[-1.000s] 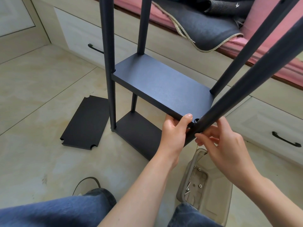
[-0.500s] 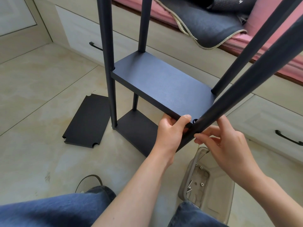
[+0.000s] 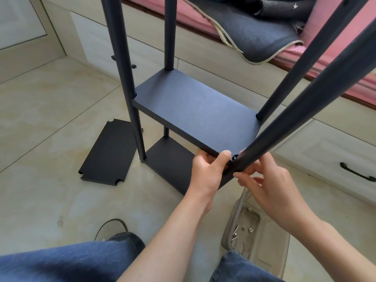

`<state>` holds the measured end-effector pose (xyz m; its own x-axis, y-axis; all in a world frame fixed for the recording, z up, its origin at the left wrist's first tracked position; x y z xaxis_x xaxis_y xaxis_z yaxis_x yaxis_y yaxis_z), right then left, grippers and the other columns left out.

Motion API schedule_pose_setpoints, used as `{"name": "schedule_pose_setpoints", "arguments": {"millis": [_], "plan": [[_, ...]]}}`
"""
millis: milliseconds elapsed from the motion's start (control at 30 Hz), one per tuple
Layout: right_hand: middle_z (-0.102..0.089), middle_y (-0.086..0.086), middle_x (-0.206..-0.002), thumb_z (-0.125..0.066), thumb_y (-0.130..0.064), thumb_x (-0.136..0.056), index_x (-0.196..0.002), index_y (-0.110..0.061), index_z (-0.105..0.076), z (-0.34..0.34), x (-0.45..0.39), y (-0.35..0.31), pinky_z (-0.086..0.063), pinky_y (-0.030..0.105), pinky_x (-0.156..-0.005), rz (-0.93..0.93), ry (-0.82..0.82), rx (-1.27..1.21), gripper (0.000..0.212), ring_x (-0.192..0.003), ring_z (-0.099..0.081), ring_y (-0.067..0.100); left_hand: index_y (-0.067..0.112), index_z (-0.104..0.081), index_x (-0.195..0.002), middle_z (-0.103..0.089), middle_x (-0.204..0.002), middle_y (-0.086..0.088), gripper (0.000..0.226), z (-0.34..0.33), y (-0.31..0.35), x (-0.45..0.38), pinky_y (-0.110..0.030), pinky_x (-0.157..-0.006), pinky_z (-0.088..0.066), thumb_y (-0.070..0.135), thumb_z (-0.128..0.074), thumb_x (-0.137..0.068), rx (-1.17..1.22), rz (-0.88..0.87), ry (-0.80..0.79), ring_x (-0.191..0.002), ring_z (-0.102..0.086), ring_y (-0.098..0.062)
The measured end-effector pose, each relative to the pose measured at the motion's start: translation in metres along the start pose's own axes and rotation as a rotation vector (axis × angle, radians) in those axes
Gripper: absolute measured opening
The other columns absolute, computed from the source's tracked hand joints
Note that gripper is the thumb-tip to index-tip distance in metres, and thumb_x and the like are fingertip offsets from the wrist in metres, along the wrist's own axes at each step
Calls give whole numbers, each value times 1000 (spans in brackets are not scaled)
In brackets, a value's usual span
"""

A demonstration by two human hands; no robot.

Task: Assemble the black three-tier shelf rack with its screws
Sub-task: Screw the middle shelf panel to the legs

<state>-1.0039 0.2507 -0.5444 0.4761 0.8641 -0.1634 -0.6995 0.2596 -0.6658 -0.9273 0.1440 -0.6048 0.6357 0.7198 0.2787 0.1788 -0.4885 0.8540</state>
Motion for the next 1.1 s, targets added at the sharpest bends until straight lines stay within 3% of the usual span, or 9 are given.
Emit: {"name": "schedule_pose_setpoints", "arguments": {"millis": [200, 333, 467, 700, 867, 933, 1100], "plan": [[-64, 0, -77, -64, -8, -92, -113, -26, -48, -1, 4, -6, -55, 46, -68, -55, -57, 11, 32, -67, -64, 21, 17, -66, -101, -72, -105, -17, 46, 2, -1, 1, -58, -94, -56, 41, -72, -62, 7, 1, -15, -101, -71, -38], [-67, -7, -78, -64, -8, -92, -114, -35, -46, -2, 8, -9, -54, 38, -68, -70, -45, 39, 39, -73, -65, 15, 15, -67, -105, -73, -105, -17, 52, 6, -4, 1, -58, -93, -57, 43, -73, -62, -4, 10, -56, -100, -71, -37], [-68, -7, -80, -65, -9, -91, -106, -48, -42, -4, 12, -10, -51, 34, -67, -81, -29, 57, 48, -74, -63, 16, 18, -70, -99, -73, -95, -8, 41, 7, -5, 1, -52, -90, -58, 37, -72, -63, 25, 13, -90, -90, -71, -27], [-66, -1, -70, -66, -5, -85, -103, -43, -48, -10, 12, -12, -54, 39, -60, -159, 24, 12, 46, -63, -62, 19, 30, -74, -86, -74, -90, -2, 25, 6, -7, 2, -46, -87, -60, 42, -76, -64, 79, 3, -94, -82, -71, -19], [-61, -3, -63, -64, -4, -84, -102, -41, -46, -13, 14, -13, -46, 30, -51, -195, 47, -66, 45, -54, -54, 15, 16, -70, -102, -73, -105, -18, 42, 5, -6, 5, -48, -90, -59, 38, -77, -67, 108, 0, -71, -94, -72, -33], [-59, -4, -60, -63, -3, -83, -101, -39, -44, -13, 14, -13, -45, 27, -48, -207, 62, -89, 44, -50, -52, 13, 17, -70, -104, -75, -100, -12, 38, 5, -6, 5, -45, -88, -61, 35, -76, -72, 119, -6, -71, -91, -73, -28], [-65, -2, -67, -61, -9, -90, -103, -38, -38, -8, 18, -13, -52, 46, -55, -246, 79, -106, 40, -55, -58, 18, 20, -70, -104, -75, -92, -1, 27, 3, -8, 6, -47, -90, -60, 29, -75, -80, 131, 8, -60, -86, -74, -21]]}}
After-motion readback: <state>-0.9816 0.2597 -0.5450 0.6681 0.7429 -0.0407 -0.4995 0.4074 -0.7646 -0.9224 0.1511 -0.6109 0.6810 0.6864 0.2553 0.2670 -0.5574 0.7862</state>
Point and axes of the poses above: each hand's wrist, its own x-axis away from the middle knuckle, its own z-axis out of the back of the hand, y = z × x, the point moved 1 cm from there along -x, towards the middle knuckle
